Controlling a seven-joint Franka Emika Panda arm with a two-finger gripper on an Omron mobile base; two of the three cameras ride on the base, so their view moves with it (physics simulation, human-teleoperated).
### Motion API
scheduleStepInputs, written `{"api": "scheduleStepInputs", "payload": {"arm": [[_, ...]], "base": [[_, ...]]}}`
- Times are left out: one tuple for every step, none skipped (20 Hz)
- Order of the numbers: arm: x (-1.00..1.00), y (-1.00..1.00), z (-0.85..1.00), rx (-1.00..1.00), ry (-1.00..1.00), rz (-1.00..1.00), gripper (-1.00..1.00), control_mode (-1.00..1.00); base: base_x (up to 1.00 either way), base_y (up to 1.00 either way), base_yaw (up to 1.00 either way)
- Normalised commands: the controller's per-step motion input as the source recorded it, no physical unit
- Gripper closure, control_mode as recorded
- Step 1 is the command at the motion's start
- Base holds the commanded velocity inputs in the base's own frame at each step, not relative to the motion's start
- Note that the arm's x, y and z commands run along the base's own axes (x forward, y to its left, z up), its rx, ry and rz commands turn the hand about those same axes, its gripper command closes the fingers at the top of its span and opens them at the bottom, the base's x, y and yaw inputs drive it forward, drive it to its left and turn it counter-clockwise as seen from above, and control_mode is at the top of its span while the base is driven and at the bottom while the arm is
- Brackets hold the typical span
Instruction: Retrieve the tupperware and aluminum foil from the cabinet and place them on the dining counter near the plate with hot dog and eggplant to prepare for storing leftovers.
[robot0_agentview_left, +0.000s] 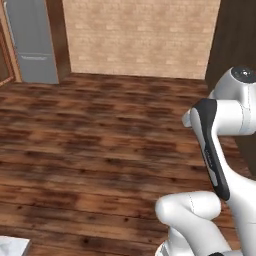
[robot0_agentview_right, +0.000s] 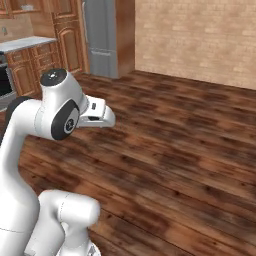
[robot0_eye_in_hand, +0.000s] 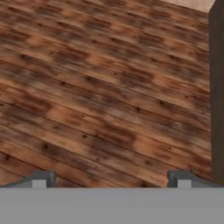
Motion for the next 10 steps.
{"api": "scheduleStepInputs", "payload": {"arm": [[0.00,0.00,0.00,0.00,0.00,0.00,-1.00,1.00],[0.00,0.00,0.00,0.00,0.00,0.00,-1.00,1.00],[0.00,0.00,0.00,0.00,0.00,0.00,-1.00,1.00],[0.00,0.00,0.00,0.00,0.00,0.00,-1.00,1.00],[0.00,0.00,0.00,0.00,0.00,0.00,-1.00,1.00],[0.00,0.00,0.00,0.00,0.00,0.00,-1.00,1.00],[0.00,0.00,0.00,0.00,0.00,0.00,-1.00,1.00],[0.00,0.00,0.00,0.00,0.00,0.00,-1.00,1.00],[0.00,0.00,0.00,0.00,0.00,0.00,-1.00,1.00],[0.00,0.00,0.00,0.00,0.00,0.00,-1.00,1.00]], "base": [[1.00,0.00,0.39],[1.00,0.00,0.39],[1.00,0.00,0.39],[1.00,0.00,0.40],[1.00,0.00,0.41],[1.00,0.00,0.41],[1.00,0.00,0.43],[1.00,0.00,0.43],[1.00,0.00,0.43],[1.00,0.00,0.43]]}}
